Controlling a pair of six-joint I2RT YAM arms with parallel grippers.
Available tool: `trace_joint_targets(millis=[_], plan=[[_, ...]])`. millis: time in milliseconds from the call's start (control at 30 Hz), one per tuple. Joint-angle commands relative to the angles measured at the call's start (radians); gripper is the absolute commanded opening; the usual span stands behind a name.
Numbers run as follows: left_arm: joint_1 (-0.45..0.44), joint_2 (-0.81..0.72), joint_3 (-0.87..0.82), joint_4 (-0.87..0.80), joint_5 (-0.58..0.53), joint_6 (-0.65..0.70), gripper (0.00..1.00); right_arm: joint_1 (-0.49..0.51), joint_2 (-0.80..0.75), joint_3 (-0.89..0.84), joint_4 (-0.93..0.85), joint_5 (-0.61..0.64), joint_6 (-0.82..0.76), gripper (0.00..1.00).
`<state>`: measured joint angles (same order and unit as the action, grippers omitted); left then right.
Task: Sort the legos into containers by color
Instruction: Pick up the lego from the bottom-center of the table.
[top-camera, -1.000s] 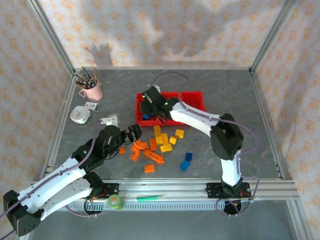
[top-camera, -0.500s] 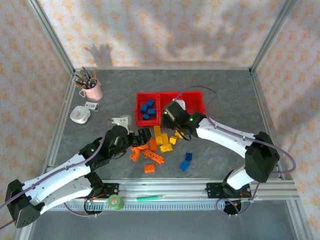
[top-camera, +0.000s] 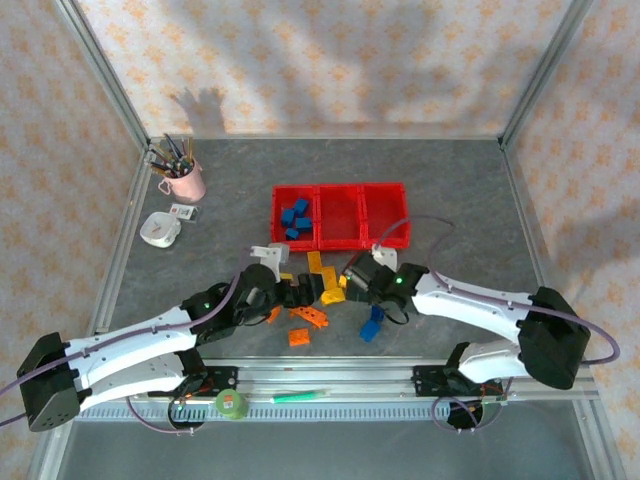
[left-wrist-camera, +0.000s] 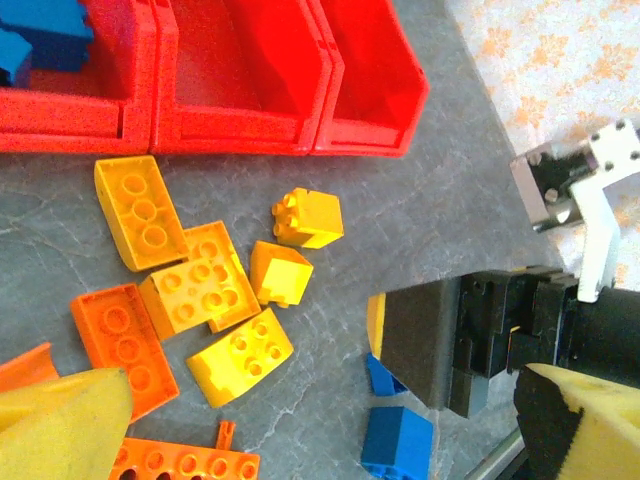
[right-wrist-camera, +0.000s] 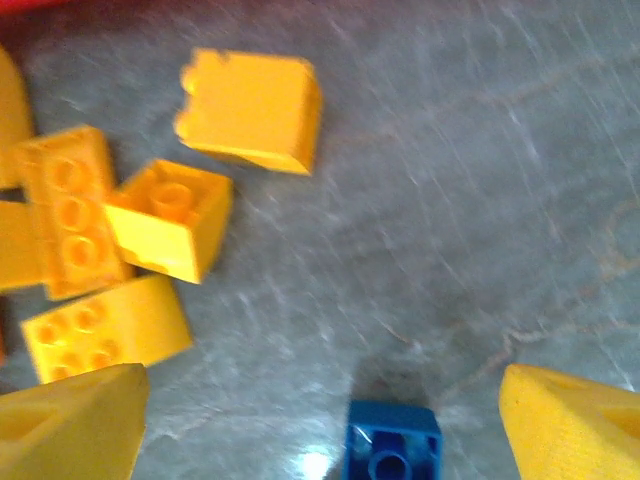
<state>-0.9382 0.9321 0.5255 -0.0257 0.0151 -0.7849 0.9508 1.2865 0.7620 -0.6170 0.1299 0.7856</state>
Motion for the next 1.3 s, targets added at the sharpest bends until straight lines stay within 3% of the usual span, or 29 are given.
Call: trace_joint_targets(millis=[0,367,1000,1267], plan=[[-0.021,0.002,-0.013,0.060,-0.010,-0.019,0.99,0.015,-0.057,-0.062,-0.038,0.015,0.120,0.90],[-0.027,0.049,0.005,0.078,-0.010,-0.022,0.99,0.017,-0.017,-0.159,0.128,-0.062,0.123,0.80],[-0.027,0.011,-0.021,0.036,-0.067,-0.030,0.99,0.017,0.085,-0.136,0.158,-0.031,0.060,0.33],[-0.027,-0.023,-0.001,-0.001,-0.104,-0.013,0.99,0.018,0.041,-0.026,0.124,0.017,-0.005,0.30]])
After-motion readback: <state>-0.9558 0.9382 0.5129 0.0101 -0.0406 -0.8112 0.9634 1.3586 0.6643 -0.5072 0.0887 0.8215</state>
